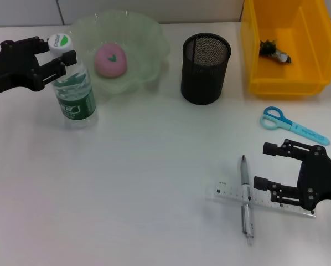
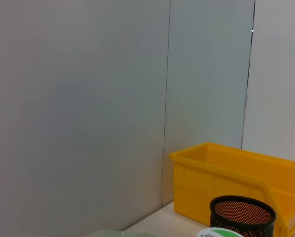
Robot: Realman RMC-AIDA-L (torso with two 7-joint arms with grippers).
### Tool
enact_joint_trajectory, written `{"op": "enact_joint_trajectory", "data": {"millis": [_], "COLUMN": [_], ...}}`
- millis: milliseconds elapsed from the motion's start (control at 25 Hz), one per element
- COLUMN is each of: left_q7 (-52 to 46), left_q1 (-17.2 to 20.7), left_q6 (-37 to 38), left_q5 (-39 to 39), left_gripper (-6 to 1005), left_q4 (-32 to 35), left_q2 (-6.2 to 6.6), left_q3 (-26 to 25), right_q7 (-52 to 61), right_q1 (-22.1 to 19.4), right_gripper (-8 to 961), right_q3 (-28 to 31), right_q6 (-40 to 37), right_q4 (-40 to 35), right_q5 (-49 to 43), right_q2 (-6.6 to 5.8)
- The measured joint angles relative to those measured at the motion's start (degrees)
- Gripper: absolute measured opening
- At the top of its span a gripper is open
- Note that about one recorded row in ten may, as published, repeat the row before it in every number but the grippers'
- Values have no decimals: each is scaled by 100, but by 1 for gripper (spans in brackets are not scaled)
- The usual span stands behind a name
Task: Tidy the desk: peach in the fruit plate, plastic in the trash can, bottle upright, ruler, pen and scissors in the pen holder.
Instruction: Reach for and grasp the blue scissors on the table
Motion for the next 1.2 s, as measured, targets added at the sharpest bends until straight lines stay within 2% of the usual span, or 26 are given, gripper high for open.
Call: {"op": "enact_joint_trajectory", "data": {"millis": [200, 1200], "left_q7": [10, 11], "left_q1": [0, -2], "left_q6": [-76, -102], "left_q5": [3, 30], "left_gripper": [445, 446], "left_q4": [-1, -1], "left_q2": [-43, -56], "left_q3": [12, 14], "right_q7": [-2, -12], "right_q1": [1, -45], "right_gripper": [743, 743], "right_q3": [0, -5], "right_q6": [0, 15], "right_q4": [0, -9], "right_q5": [-3, -6], "right_q2": [0, 0]}}
